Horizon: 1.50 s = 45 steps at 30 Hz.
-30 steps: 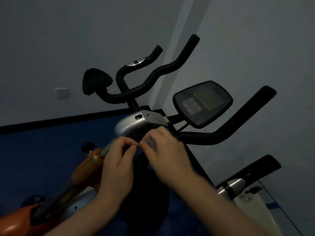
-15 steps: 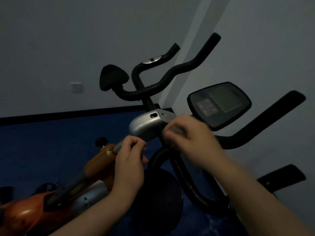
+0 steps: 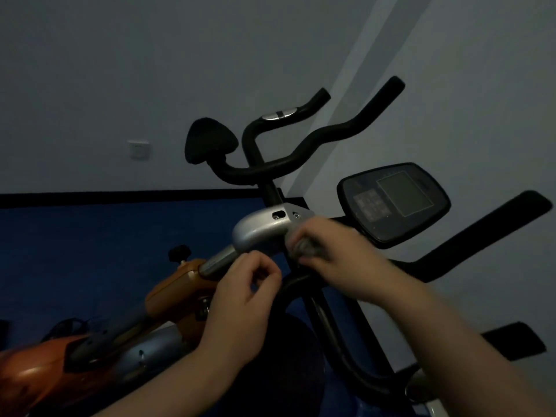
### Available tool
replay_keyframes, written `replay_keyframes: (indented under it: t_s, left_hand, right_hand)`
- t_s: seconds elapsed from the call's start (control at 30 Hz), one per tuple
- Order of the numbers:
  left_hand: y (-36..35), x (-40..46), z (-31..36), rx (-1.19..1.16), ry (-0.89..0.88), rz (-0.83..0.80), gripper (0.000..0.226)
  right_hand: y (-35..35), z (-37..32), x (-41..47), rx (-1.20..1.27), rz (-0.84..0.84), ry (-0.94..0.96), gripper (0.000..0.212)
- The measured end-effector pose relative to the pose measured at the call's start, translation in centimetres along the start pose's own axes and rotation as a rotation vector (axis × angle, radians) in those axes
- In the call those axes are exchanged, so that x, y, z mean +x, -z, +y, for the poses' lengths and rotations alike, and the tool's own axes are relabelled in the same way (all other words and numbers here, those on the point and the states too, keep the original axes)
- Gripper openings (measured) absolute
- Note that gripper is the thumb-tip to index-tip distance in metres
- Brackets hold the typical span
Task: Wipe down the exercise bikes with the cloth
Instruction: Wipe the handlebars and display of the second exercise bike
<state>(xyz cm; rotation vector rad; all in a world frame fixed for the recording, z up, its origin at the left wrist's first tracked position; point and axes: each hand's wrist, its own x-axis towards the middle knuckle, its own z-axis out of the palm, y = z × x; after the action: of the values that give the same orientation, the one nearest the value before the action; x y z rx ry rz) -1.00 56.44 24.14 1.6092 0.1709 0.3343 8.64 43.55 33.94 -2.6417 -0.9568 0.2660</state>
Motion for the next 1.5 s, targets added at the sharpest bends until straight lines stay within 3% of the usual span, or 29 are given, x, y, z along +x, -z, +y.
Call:
replay_keyframes:
  t_s: [0.17, 0.3, 0.43, 0.5, 0.6, 0.63, 0.73, 0.77, 0.87, 1.0, 1.1, 1.2, 1.3, 1.37, 1.43, 1.5]
  left_hand:
    - [0.2, 0.0, -0.2, 0.058, -0.030, -0.037, 0.009]
    - [0.2, -0.1, -0.4, 0.064, -0.027, -0.046, 0.011]
    - [0.2, 0.0, -0.4, 0.062, -0.020, -0.036, 0.010]
    - [0.2, 0.0, -0.4, 0.068, -0.033, -0.028, 0.010]
    - [0.3, -0.1, -0.5, 0.079, -0.038, -0.038, 0.009]
    - [0.3, -0.1, -0.6, 0.076, -0.044, -0.042, 0.009]
    - [0.3, 0.1, -0.6, 0.076, -0.061, -0.036, 0.008]
    - [0.2, 0.1, -0.6, 0.076, -0.065, -0.029, 0.008]
    - [0.2, 0.2, -0.7, 0.084, -0.072, -0.026, 0.009]
    - [0.2, 0.2, -0.7, 0.056, -0.079, -0.036, 0.008]
    - [0.2, 0.3, -0.7, 0.048, -0.078, -0.031, 0.009]
    - [0.2, 0.3, -0.7, 0.061, -0.069, -0.037, 0.008]
    - [0.3, 0.3, -0.7, 0.070, -0.074, -0.058, 0.009]
    - [0.3, 0.3, -0.6, 0.061, -0.070, -0.063, 0.013]
    - [0.4, 0.3, -0.6, 0.082, -0.071, -0.063, 0.014]
    - [0.3, 0.3, -0.5, 0.089, -0.070, -0.061, 0.009]
  right_hand:
    - [-1.2, 0.2, 1.0, -0.153, 0.021, 0.065, 0.021]
    - [1.2, 1.2, 0.2, 0.075, -0.251, 0.027, 0.016]
    - [-0.1, 0.8, 2.0, -0.210, -0.050, -0.007, 0.021]
    - [-1.0, 0.9, 0.9, -0.157, -0.039, 0.082, 0.020]
    - [0.8, 2.0, -0.8, 0.007, -0.184, 0.143, 0.024]
    - [1.7, 2.5, -0.7, 0.057, -0.140, 0.137, 0.027]
    - [3.2, 2.9, 0.8, 0.164, 0.175, 0.070, 0.028]
    - [2.7, 2.4, 1.7, 0.165, 0.168, 0.031, 0.029]
    - [-1.5, 0.2, 3.4, -0.024, -0.089, -0.002, 0.041]
    - [-1.7, 1.5, 2.8, 0.103, 0.031, -0.153, 0.043]
    - [-0.8, 2.4, 3.5, 0.108, -0.139, -0.365, 0.044]
    - [-1.3, 0.5, 5.4, 0.209, -0.110, -0.408, 0.042]
    - [-1.9, -1.1, 4.9, 0.209, -0.034, -0.165, 0.045]
    - [-2.5, -2.1, 3.6, 0.134, -0.134, 0.030, 0.048]
    - [-3.0, -1.6, 3.2, -0.161, -0.163, 0.188, 0.055]
    - [-2.6, -0.6, 4.1, -0.397, 0.023, 0.170, 0.050]
